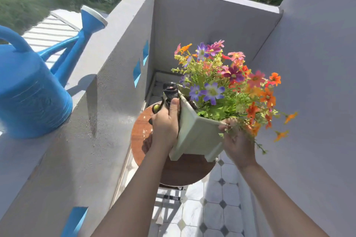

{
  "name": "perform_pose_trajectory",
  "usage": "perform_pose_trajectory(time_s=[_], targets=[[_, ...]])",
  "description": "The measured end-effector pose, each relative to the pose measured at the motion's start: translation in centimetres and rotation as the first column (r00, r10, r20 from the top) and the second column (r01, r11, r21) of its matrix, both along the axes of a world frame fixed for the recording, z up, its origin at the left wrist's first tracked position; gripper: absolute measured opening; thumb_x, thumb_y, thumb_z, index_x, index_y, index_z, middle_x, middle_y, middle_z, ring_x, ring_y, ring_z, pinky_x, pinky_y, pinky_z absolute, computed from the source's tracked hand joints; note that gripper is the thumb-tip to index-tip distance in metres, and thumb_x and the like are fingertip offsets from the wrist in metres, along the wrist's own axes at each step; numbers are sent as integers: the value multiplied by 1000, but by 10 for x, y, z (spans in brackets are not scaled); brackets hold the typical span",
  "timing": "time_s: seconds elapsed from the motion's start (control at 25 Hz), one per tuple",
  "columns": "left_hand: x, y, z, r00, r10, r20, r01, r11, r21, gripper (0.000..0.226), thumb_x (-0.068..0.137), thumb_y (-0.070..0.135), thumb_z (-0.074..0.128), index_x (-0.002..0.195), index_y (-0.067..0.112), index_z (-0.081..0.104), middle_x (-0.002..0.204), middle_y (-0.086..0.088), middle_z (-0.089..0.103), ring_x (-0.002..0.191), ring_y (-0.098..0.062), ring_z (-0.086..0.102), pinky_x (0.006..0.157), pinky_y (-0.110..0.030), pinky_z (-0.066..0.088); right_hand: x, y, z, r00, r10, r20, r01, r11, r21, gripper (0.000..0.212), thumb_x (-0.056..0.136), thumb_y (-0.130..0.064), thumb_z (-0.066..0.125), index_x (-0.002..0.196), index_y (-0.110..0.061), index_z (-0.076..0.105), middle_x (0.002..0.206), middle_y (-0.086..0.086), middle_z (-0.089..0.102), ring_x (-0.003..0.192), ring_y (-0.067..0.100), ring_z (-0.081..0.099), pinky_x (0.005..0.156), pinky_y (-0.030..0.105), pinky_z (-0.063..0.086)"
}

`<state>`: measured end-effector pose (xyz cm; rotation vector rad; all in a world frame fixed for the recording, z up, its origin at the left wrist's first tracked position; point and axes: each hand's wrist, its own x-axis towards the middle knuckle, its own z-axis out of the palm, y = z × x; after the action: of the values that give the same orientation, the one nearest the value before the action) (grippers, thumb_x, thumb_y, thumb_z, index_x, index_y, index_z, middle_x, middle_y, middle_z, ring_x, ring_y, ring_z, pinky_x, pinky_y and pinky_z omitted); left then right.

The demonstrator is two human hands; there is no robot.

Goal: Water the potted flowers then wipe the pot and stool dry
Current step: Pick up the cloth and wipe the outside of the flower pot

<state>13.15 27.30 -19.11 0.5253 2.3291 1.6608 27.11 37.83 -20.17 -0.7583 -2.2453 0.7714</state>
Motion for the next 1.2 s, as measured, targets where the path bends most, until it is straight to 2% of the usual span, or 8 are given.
perform_pose_trajectory(time_s=[0.16, 0.32, 0.52, 0.64, 0.8, 0.92, 1.12, 1.2], targets=[[20, -23, -7, 963, -196, -184, 224, 964, 141, 31, 91, 47, 37, 67, 32, 50, 58, 17, 49, 62, 9, 49, 57, -14, 32, 4, 6, 7, 999, -15, 42, 14, 1000, 9, 21, 76, -37, 36, 75, -29, 56, 81, -11, 60, 82, 4, 55, 69, 20, 39], [-17, 6, -22, 993, -48, -110, 47, 999, -7, 48, 97, 39, 38, 112, -1, 60, 100, -17, 69, 104, -32, 58, 82, -29, 38, 7, 1, 14, 999, 15, 50, -11, 996, -86, 25, 73, -40, 35, 73, -30, 58, 77, -26, 48, 76, -27, 47, 68, -8, 32], [-7, -5, -31, 994, 86, 63, -80, 994, -79, 62, 95, 53, 30, 97, -2, 60, 88, -24, 65, 94, -41, 58, 81, -43, 42, 1, 2, 21, 987, -1, 161, 34, 978, -206, 33, 79, -39, 40, 92, -18, 62, 80, -11, 53, 79, 0, 45, 58, 15, 28], [21, -28, -13, 996, -83, -29, 86, 990, 111, 61, 84, 62, 30, 64, 9, 51, 58, 2, 51, 57, -8, 46, 60, -27, 36, -5, 4, 24, 984, 15, 175, 20, 981, -193, 19, 90, -5, 51, 104, -6, 63, 82, -5, 57, 76, -2, 52, 57, 1, 34], [36, -34, -8, 968, -120, -221, 149, 982, 120, 50, 86, 66, 28, 72, 27, 55, 62, 19, 56, 63, 2, 50, 57, -10, 33, -6, 5, 29, 985, 61, 162, -28, 979, -200, 41, 69, -42, 33, 92, -20, 59, 81, -10, 60, 74, 0, 50, 58, 9, 33], [26, -20, -13, 993, 52, -102, -46, 997, 65, 73, 89, 60, 19, 107, 2, 61, 89, -9, 68, 91, -29, 59, 76, -35, 42, -2, -2, 28, 984, 137, 117, -115, 977, -178, 39, 69, -41, 34, 87, -19, 61, 78, -22, 56, 75, -22, 50, 67, -9, 31], [-4, -4, -1, 980, 109, 164, -108, 994, -14, 64, 97, 52, 23, 111, 0, 59, 113, -21, 62, 111, -37, 52, 91, -40, 36, -3, 5, 22, 986, 110, 125, -101, 992, -78, 26, 76, -37, 37, 78, -30, 62, 82, -14, 62, 85, 1, 54, 76, -1, 37], [-33, 1, 5, 961, 115, 252, -88, 989, -116, 69, 98, 52, 21, 118, -4, 55, 126, -26, 56, 120, -39, 47, 99, -39, 34, -2, 5, 23, 972, 120, 203, -88, 983, -161, 42, 79, -39, 39, 96, -13, 67, 94, 0, 64, 94, 8, 57, 83, 5, 39]])
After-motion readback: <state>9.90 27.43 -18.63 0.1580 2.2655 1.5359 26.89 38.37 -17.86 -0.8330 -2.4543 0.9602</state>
